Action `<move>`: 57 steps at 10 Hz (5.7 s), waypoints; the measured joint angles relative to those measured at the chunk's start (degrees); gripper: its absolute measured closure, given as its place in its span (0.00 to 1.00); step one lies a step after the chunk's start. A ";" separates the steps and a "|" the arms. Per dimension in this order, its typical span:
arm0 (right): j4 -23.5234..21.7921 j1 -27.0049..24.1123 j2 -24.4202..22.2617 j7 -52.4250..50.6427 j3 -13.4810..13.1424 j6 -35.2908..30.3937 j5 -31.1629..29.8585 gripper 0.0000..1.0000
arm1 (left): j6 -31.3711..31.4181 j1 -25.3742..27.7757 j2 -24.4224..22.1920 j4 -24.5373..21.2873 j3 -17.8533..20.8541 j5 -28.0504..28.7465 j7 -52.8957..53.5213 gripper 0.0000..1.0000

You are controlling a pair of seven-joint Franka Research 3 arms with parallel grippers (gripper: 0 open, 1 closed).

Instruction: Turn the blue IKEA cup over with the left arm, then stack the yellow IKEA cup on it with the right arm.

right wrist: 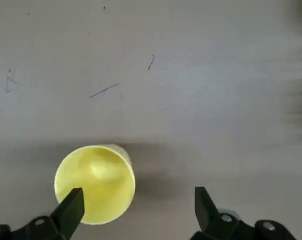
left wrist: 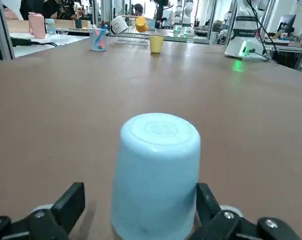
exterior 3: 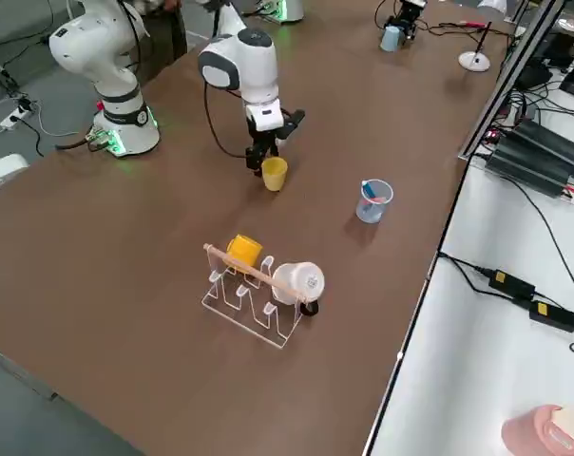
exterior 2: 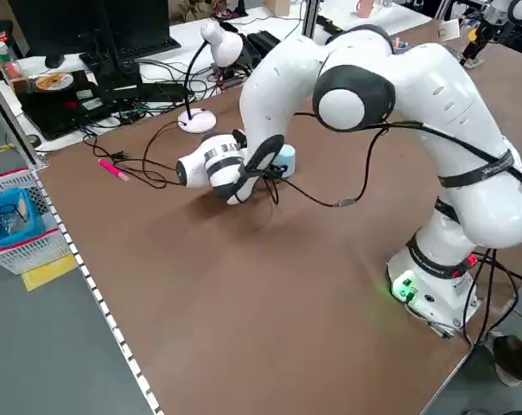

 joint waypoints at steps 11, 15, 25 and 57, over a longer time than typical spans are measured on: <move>-0.13 0.22 7.87 0.48 -0.91 9.10 -0.03 0.03 | 0.28 -2.59 0.80 -1.30 -1.38 0.00 -0.02 0.21; -0.12 0.60 8.96 2.03 0.42 9.12 -0.17 0.08 | 0.42 -6.11 -4.00 0.12 -1.58 3.61 -4.36 0.29; 2.49 0.33 8.95 7.33 0.41 2.47 -0.90 0.95 | 15.19 -21.15 -38.41 -8.84 -2.69 22.40 -37.18 0.29; 12.14 2.79 4.69 0.02 0.55 -11.13 10.64 0.96 | -5.39 -105.66 12.83 27.71 9.59 114.09 -108.28 0.10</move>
